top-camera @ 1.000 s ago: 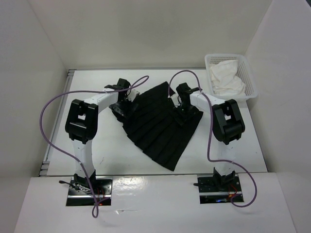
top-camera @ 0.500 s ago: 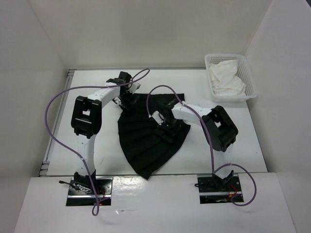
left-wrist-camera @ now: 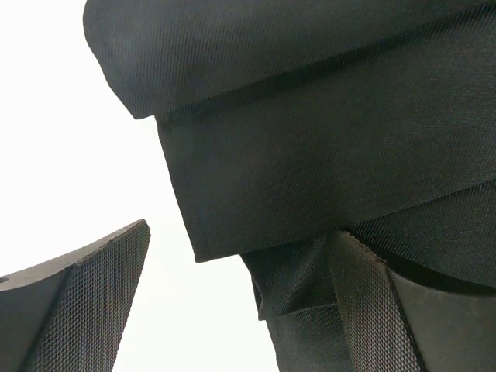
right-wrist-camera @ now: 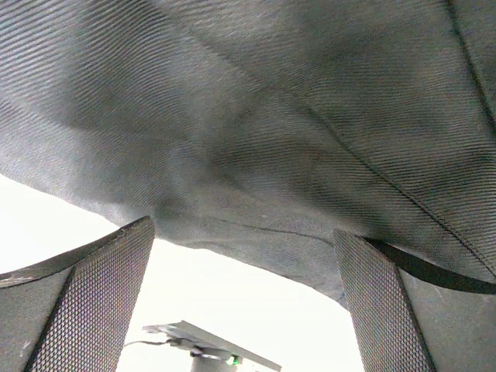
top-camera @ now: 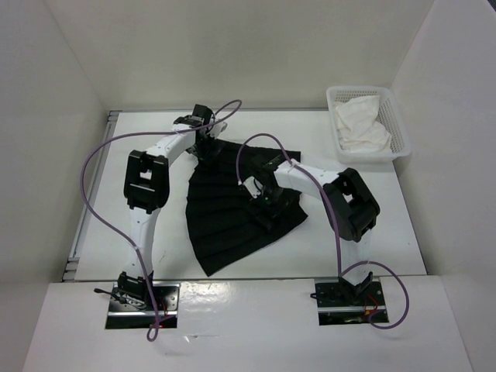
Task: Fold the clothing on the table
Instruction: Flatten the skirt out, then fold the skirt
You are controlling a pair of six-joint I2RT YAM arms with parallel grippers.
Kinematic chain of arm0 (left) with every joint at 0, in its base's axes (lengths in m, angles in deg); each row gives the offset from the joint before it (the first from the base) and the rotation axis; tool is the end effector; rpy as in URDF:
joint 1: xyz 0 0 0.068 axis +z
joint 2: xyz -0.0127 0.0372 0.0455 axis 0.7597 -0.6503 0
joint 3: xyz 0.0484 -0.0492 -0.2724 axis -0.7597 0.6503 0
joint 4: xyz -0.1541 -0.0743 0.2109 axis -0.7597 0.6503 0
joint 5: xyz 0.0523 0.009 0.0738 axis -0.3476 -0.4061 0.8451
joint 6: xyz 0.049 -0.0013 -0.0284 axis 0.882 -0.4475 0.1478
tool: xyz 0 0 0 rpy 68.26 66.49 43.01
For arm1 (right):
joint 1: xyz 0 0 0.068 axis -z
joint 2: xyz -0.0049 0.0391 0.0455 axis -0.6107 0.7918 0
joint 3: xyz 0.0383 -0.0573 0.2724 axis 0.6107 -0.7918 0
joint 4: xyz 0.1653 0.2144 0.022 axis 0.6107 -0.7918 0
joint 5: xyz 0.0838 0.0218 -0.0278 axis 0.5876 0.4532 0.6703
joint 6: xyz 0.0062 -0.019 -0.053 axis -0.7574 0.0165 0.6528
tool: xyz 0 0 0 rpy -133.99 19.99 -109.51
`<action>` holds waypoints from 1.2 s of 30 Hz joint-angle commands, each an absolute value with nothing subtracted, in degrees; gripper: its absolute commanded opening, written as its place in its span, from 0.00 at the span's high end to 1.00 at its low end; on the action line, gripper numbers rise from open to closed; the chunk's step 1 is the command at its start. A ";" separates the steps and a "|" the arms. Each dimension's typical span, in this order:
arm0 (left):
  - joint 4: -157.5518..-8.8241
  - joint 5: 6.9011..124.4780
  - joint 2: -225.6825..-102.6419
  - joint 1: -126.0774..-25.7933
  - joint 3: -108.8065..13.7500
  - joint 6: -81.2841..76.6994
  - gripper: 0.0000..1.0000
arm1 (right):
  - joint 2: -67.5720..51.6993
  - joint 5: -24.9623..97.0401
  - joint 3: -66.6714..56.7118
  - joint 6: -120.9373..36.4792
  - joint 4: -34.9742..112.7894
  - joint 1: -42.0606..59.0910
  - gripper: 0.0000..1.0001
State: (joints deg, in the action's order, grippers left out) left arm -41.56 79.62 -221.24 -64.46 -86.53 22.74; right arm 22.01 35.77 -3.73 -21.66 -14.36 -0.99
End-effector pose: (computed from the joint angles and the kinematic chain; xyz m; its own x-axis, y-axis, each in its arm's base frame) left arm 0.5026 -0.1309 0.1784 -0.7711 0.4466 -0.4539 0.4018 0.8942 0.1971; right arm 0.2835 0.2332 0.1607 -0.6103 -0.7895 -0.0643 -0.7904 0.6015 0.1162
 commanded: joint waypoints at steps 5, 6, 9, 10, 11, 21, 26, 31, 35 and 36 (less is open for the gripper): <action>-37.33 77.38 -223.85 -64.29 -94.27 22.91 0.00 | 20.86 38.86 1.91 -23.81 -18.15 -1.47 0.00; -36.71 77.38 -223.06 -64.29 -94.88 22.91 0.00 | 20.24 38.86 2.61 -23.81 -18.76 -1.47 0.00; -33.98 76.24 -218.14 -63.77 -96.46 22.91 0.00 | 17.43 38.33 7.34 -23.81 -21.40 -1.47 0.00; -32.06 76.24 -215.43 -63.76 -97.52 22.91 0.00 | 16.72 37.81 8.58 -23.81 -22.88 -1.47 0.00; -31.08 75.45 -214.01 -63.15 -97.53 22.91 0.00 | 15.58 37.80 9.81 -23.29 -23.51 -1.47 0.00; -35.46 63.41 -201.26 -56.91 -88.92 20.54 0.00 | 12.49 36.30 18.00 -22.67 -17.03 10.29 0.00; -38.54 53.48 -207.57 -52.00 -87.77 17.21 0.09 | 15.74 37.54 17.38 -22.67 -8.07 22.93 0.00; -40.91 48.64 -212.94 -50.75 -89.88 17.72 0.20 | 22.33 41.32 20.10 -21.36 -6.55 29.72 0.00; -41.62 48.64 -216.27 -50.75 -92.69 18.95 0.21 | 26.37 43.16 20.64 -20.04 -5.24 30.44 0.01; -41.62 48.64 -217.07 -50.75 -94.17 19.56 0.21 | 26.38 43.16 21.25 -19.25 -5.23 30.44 0.01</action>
